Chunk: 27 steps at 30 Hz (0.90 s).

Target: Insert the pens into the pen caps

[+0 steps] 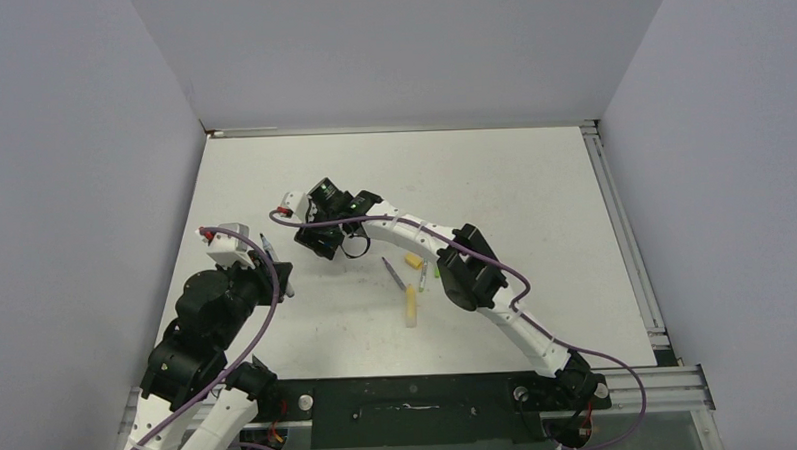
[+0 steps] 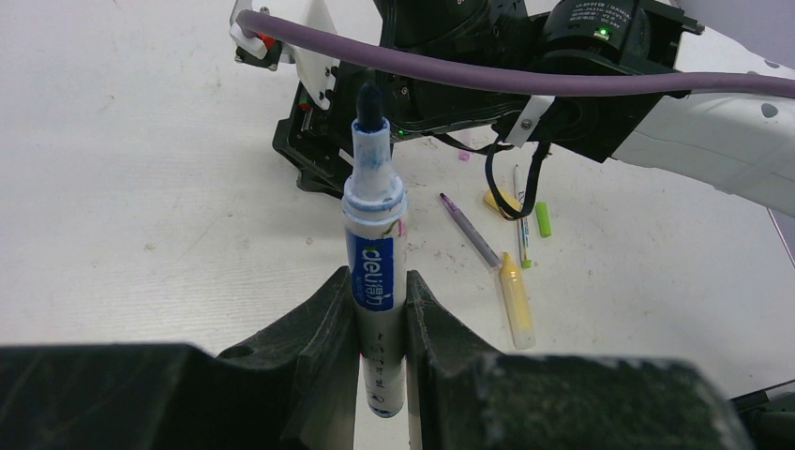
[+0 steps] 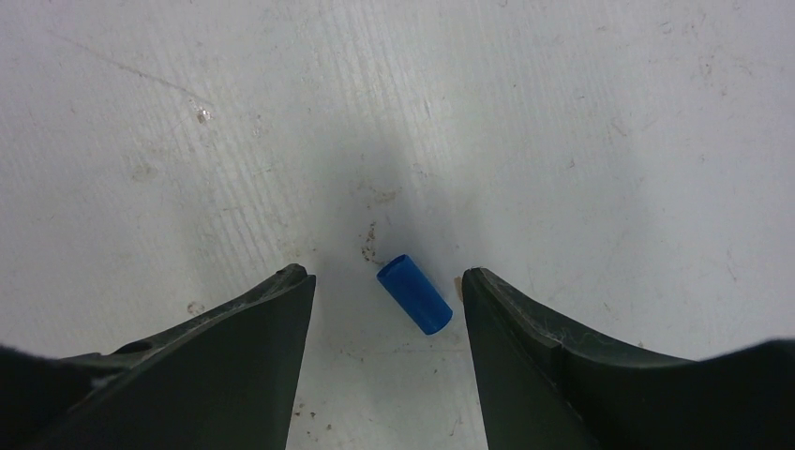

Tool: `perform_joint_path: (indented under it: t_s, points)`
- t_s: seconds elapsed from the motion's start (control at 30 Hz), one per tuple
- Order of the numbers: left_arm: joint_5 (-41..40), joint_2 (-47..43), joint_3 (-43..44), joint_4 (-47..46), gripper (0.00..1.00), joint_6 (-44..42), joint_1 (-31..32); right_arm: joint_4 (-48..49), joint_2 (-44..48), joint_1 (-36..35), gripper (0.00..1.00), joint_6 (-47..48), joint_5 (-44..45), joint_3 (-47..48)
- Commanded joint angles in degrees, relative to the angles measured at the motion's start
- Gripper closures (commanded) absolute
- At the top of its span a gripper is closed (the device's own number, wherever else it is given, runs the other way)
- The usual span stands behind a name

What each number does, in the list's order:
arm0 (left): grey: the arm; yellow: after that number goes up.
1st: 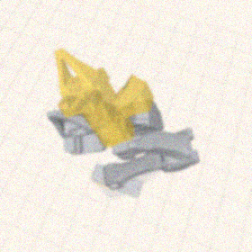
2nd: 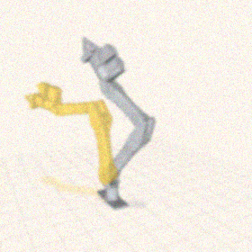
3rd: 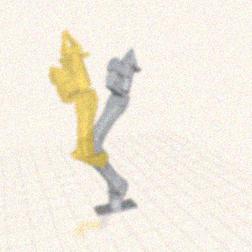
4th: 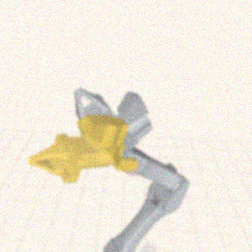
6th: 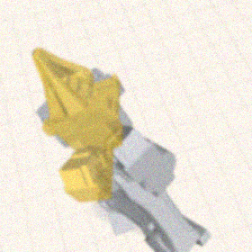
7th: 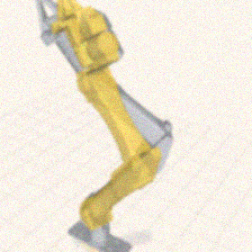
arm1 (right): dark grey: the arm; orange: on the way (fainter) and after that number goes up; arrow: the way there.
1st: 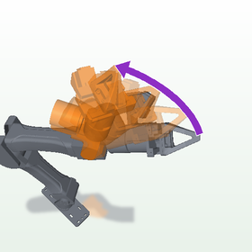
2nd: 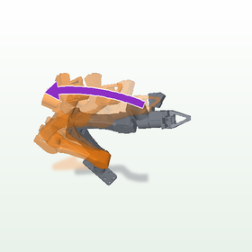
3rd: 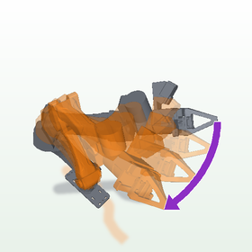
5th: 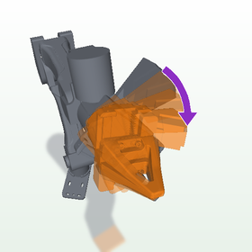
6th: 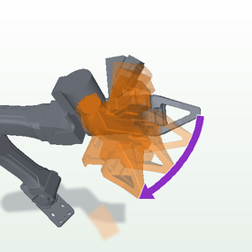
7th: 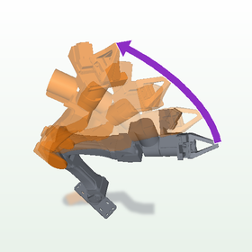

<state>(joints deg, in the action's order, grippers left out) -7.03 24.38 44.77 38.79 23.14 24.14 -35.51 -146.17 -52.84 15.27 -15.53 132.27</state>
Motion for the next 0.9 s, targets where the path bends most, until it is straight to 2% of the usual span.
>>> perform_joint_path:
  t_s: [0.0,0.3,0.87]
  points:
    - [0.69,0.1,0.23,-3.32,1.0,-0.34,-0.5,2.48,-0.75,0.39,0.42,0.48,0.04,2.48]
    - [0.74,-0.11,0.16,-3.31,1.0,-0.33,-0.45,1.85,-1.53,0.38,0.47,0.2,0.88,1.01]
    - [1.05,-0.09,0.06,-3.54,1.0,-0.37,-0.48,2.19,2.47,0.53,0.6,-2.6,5.01,-7.04]
